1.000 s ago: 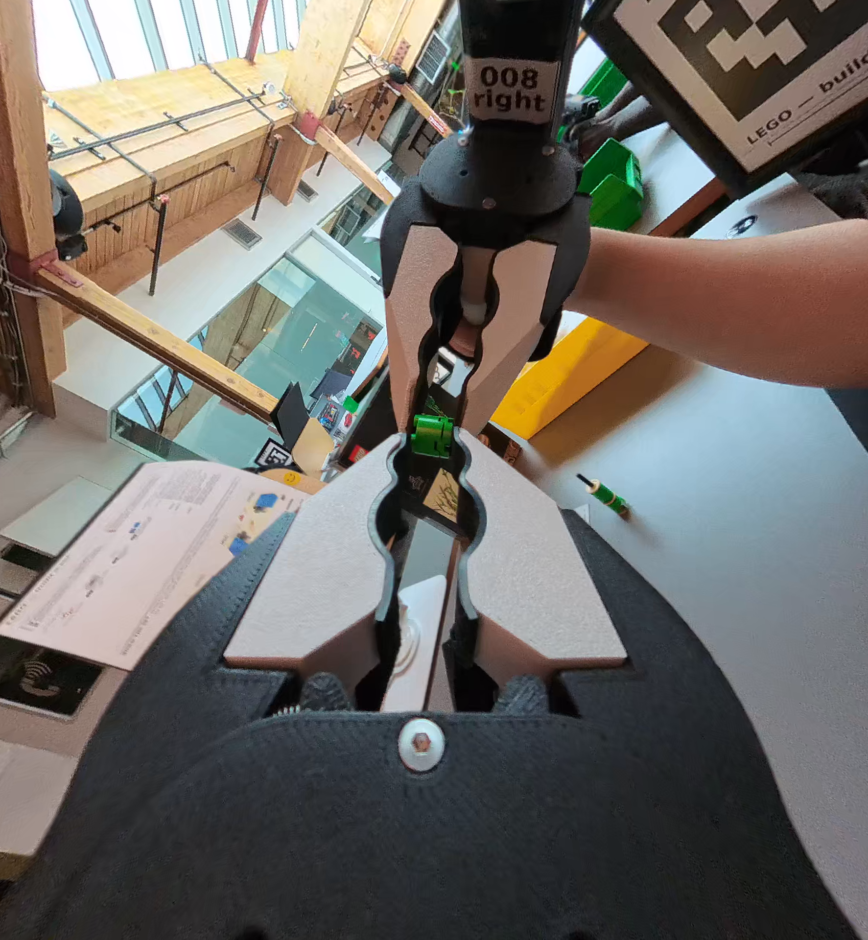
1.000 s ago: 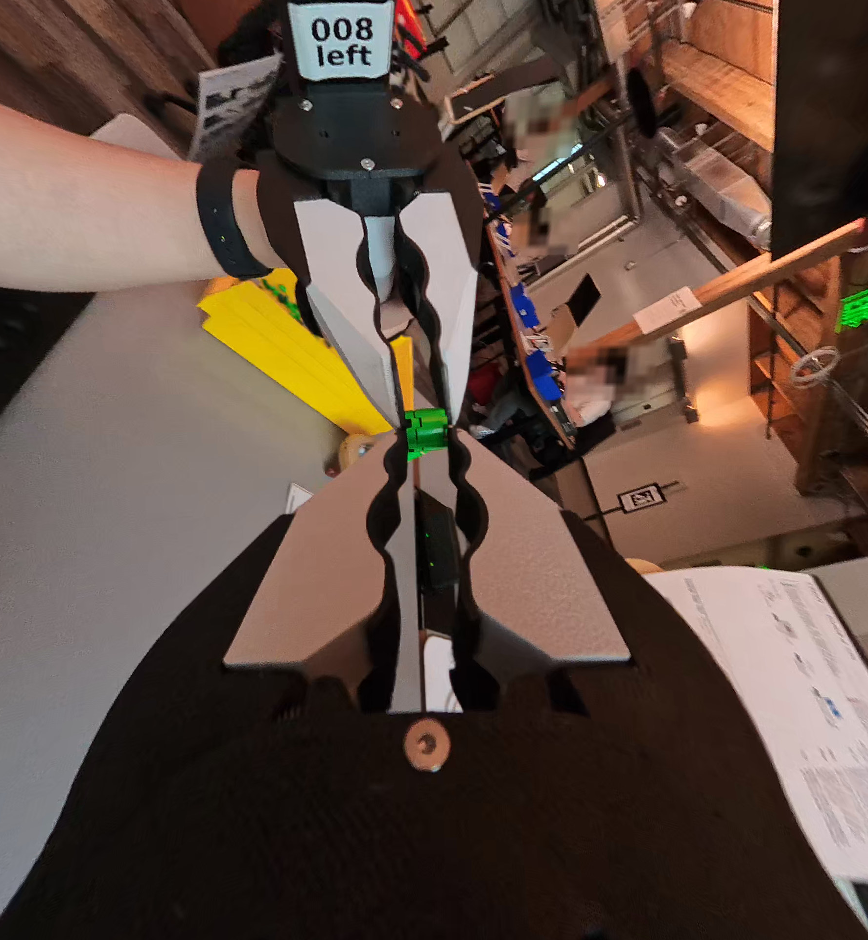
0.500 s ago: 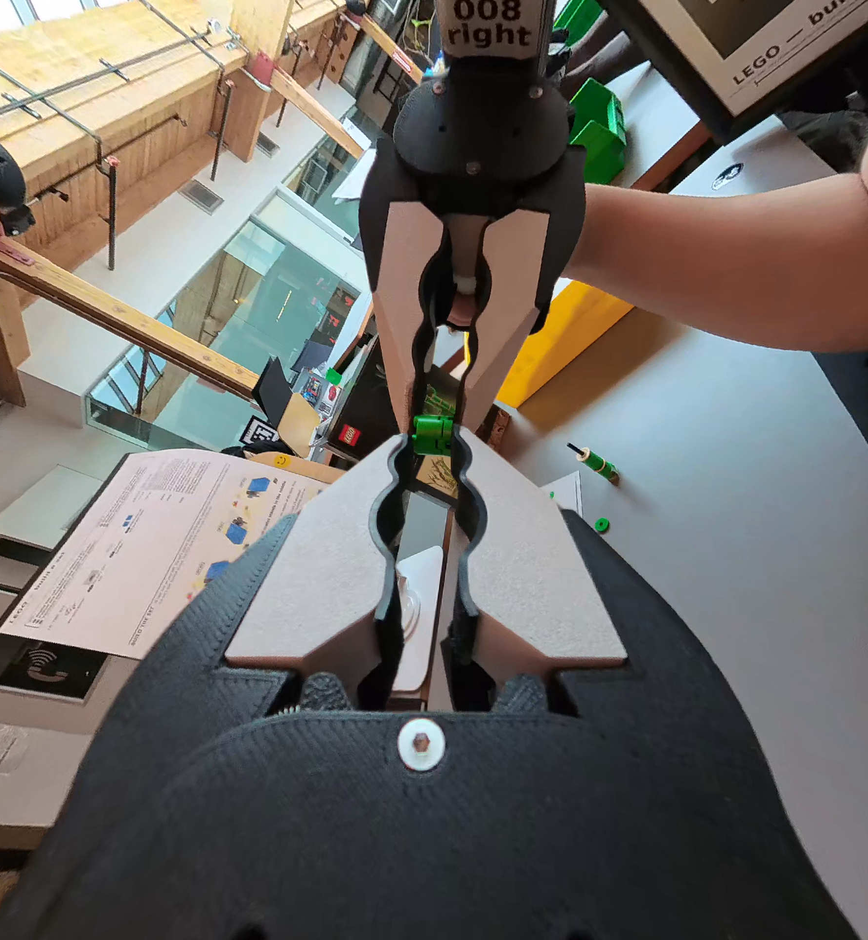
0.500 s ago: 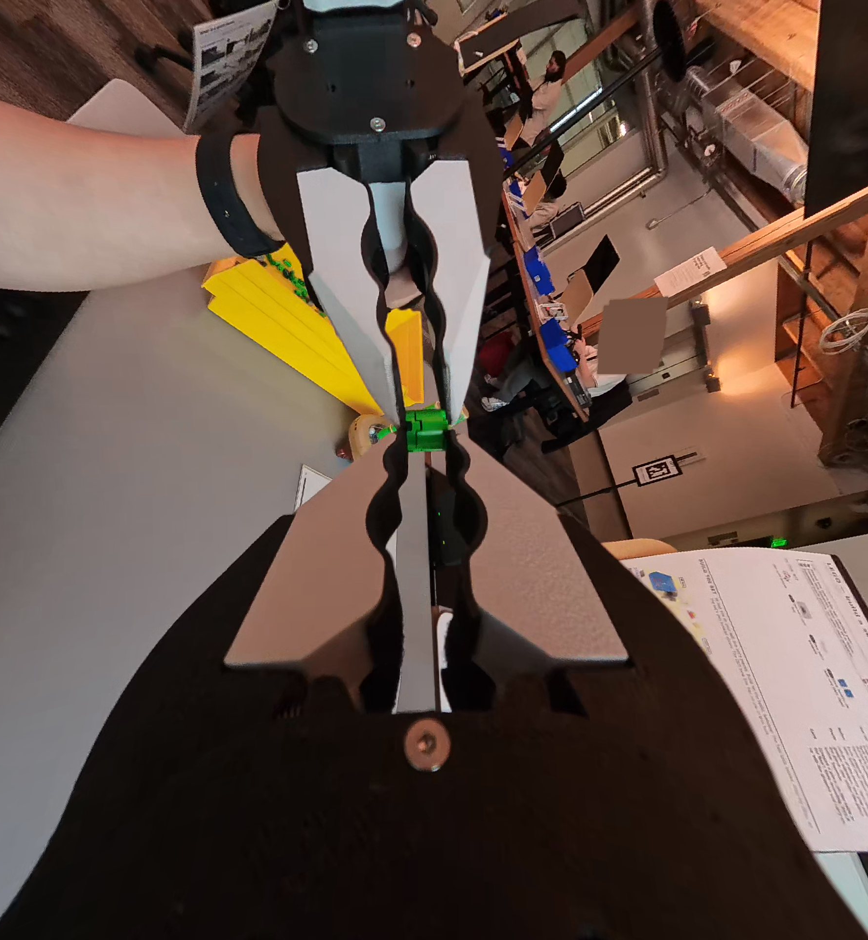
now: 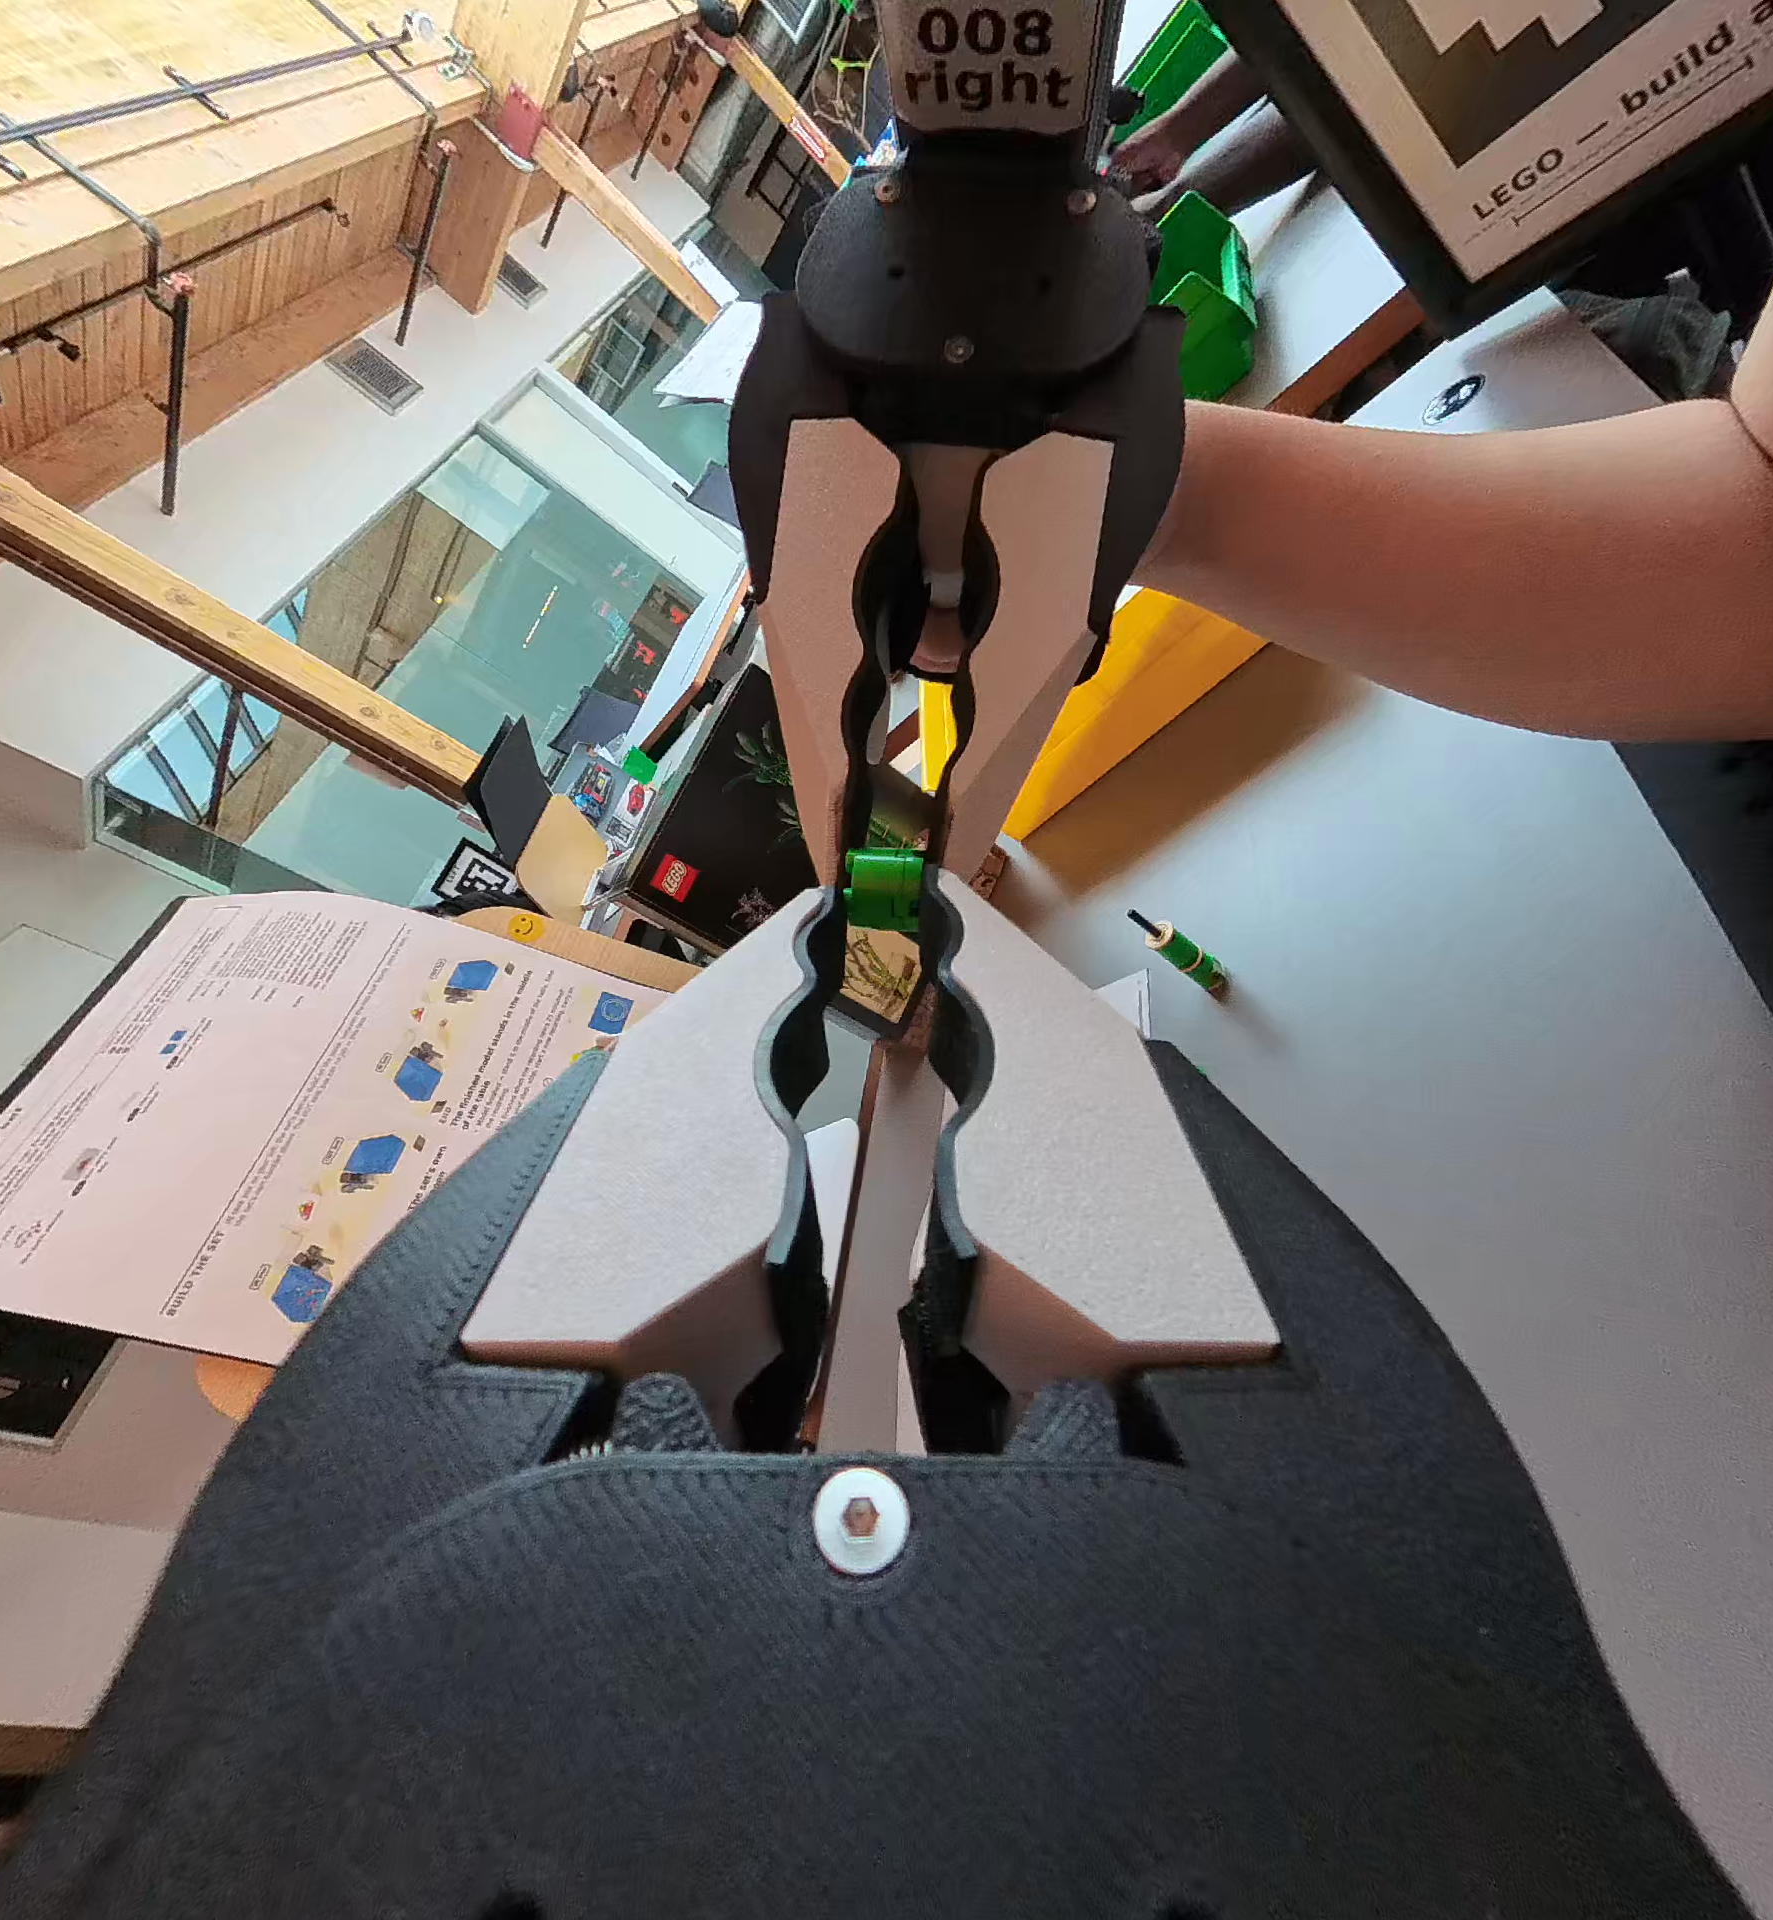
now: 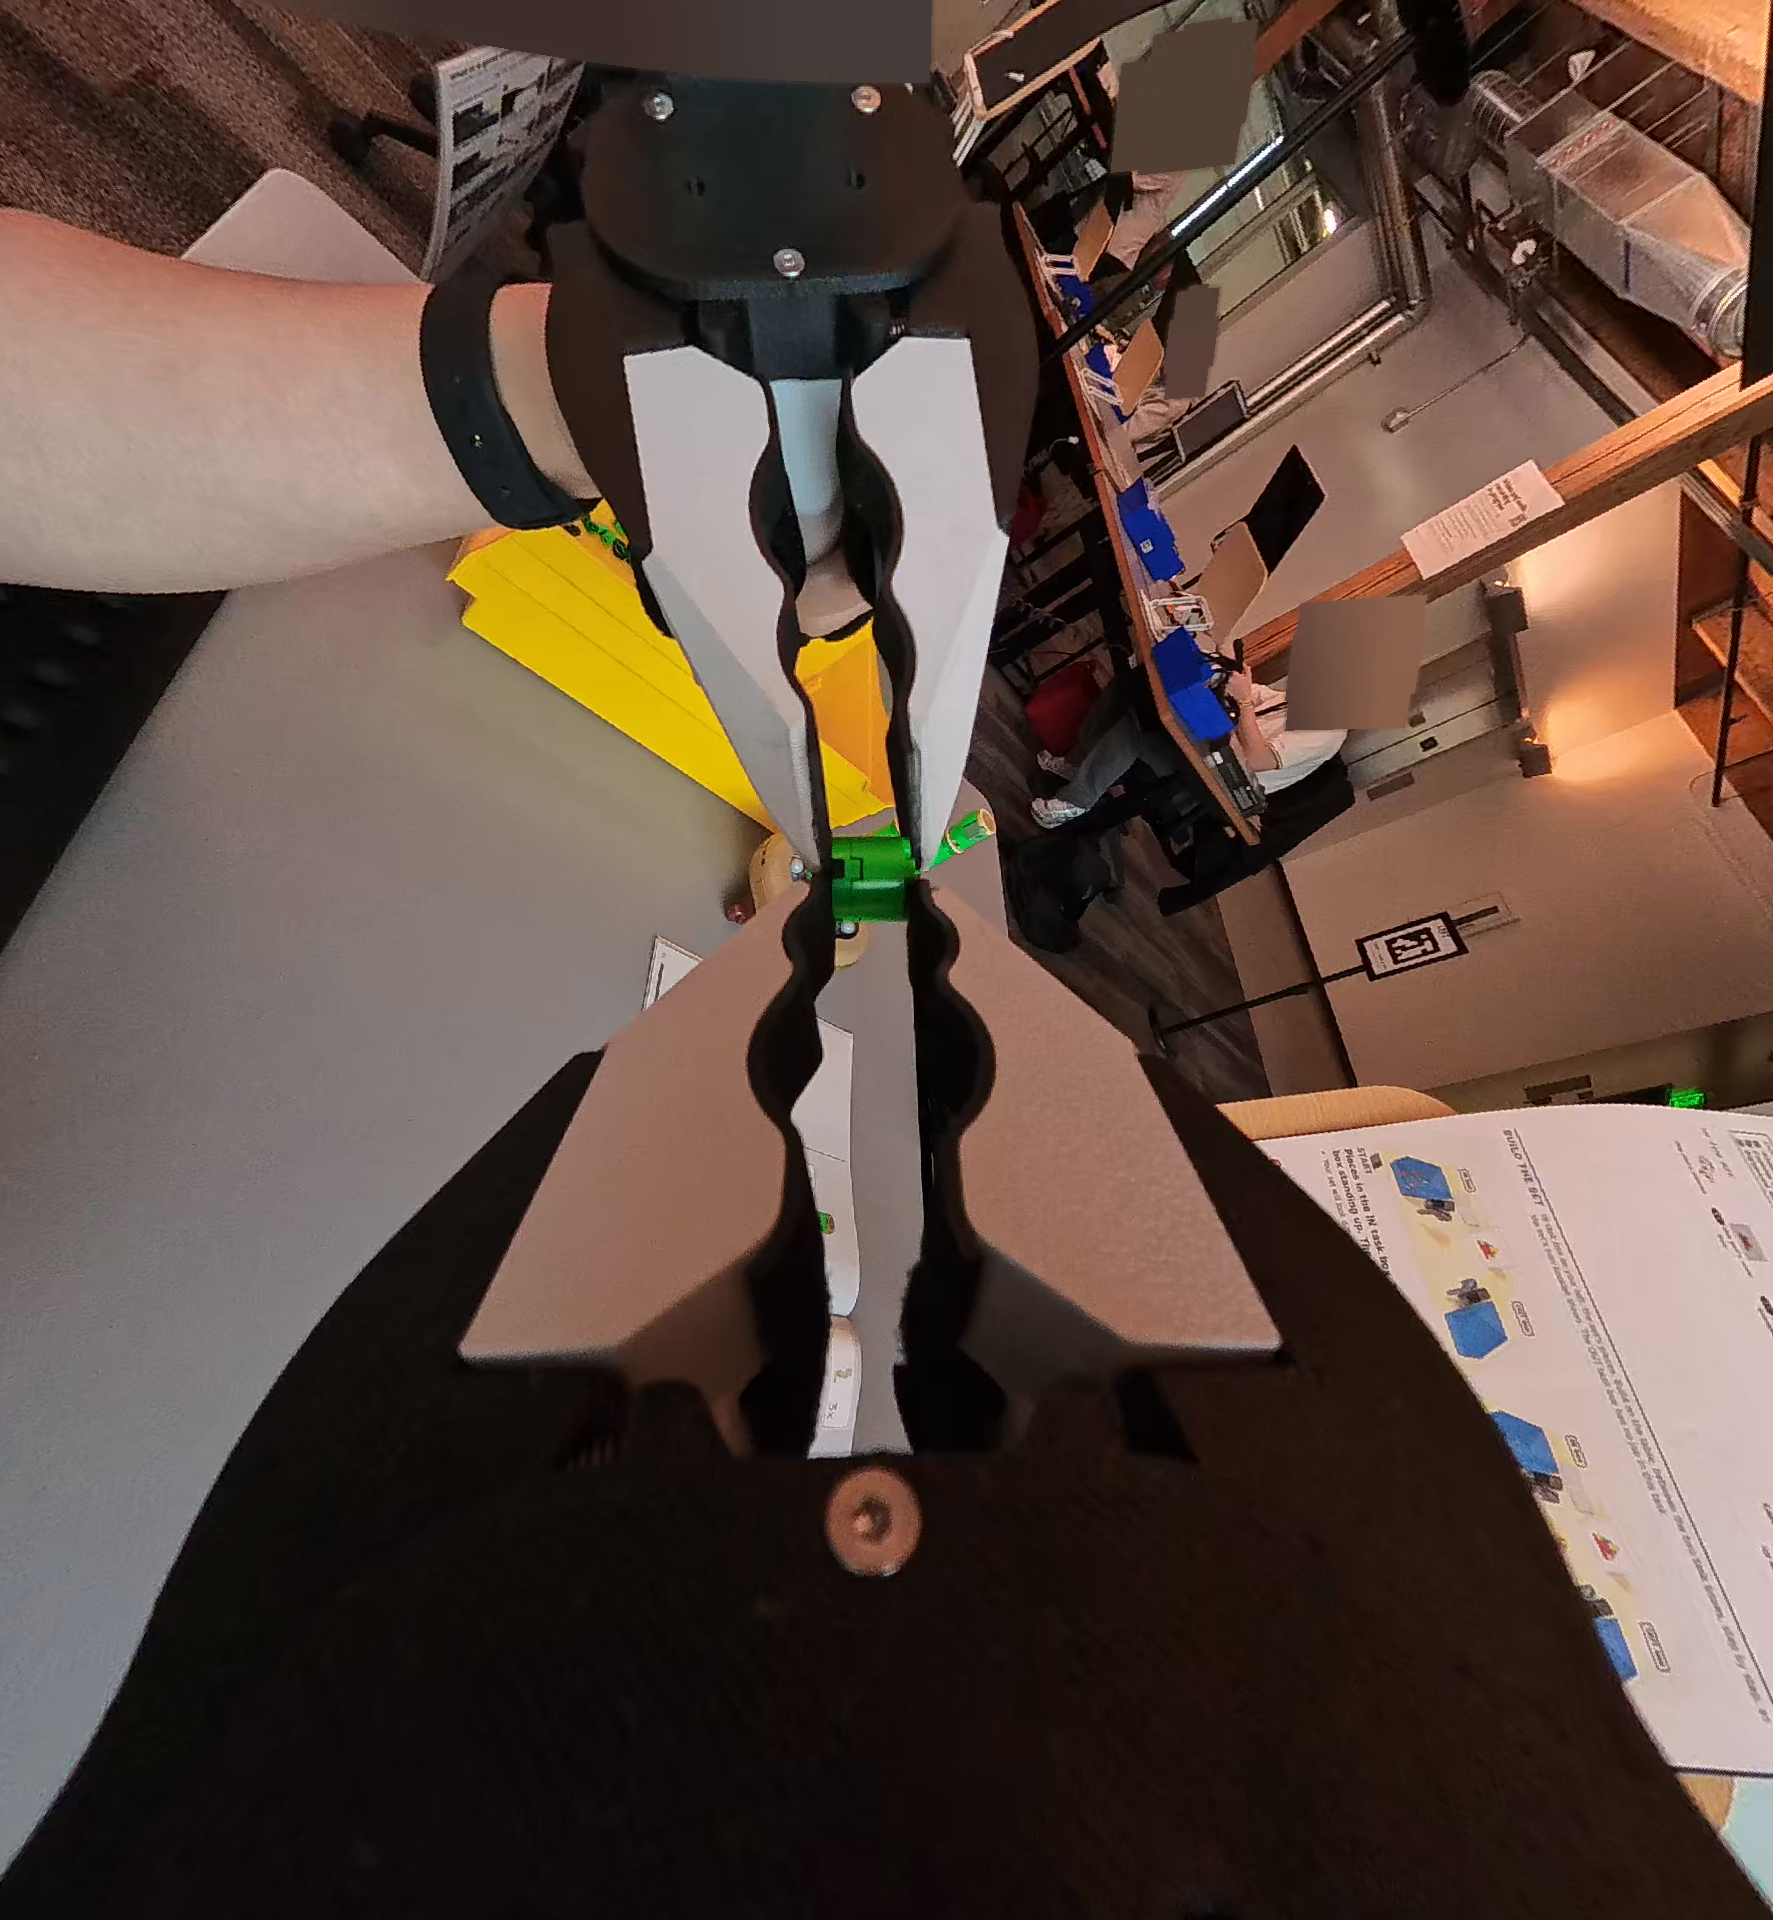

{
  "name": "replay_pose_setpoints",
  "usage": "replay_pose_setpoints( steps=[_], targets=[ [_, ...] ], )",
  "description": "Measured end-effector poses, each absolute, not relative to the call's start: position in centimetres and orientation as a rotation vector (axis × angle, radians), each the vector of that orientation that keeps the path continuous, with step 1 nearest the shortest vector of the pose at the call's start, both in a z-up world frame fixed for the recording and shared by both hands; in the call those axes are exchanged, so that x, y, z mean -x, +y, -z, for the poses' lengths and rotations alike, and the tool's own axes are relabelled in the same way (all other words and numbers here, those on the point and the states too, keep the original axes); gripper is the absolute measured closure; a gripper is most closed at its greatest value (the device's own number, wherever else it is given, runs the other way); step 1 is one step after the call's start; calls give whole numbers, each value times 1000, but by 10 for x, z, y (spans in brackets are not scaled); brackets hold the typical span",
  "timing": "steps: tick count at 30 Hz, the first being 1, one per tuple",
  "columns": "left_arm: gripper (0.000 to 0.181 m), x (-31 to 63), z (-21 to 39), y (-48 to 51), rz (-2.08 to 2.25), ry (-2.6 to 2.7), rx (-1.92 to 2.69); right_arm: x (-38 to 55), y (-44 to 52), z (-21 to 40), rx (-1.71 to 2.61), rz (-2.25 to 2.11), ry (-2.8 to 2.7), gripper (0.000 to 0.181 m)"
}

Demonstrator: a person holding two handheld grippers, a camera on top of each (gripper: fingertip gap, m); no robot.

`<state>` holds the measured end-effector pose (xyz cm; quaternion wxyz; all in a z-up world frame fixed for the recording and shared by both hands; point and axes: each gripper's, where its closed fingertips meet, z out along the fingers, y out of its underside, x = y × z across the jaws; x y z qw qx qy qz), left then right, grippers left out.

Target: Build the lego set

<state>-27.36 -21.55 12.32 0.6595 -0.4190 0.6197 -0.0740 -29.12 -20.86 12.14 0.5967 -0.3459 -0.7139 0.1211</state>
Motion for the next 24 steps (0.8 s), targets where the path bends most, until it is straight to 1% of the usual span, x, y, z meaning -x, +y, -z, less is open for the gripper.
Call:
replay_pose_setpoints(
  steps=[7, 12, 14, 19, 24],
  targets=[
    [169, 276, -122, -212, 174, 1387, 961, 293, -204, -120, 817, -276, -1650, 169],
    [169, 279, -137, -217, 242, 1326, 909, 295, -210, -136, 761, -407, -1573, 166],
    [169, 282, -146, -223, 349, 1290, 871, 294, -215, -147, 711, -429, -1522, 159],
    [169, 292, -174, -244, 719, 1165, 712, 284, -226, -163, 667, -590, -1465, 156],
    [169, 296, -182, -250, 1015, 1087, 657, 284, -242, -177, 633, -763, -1421, 153]
  ],
)
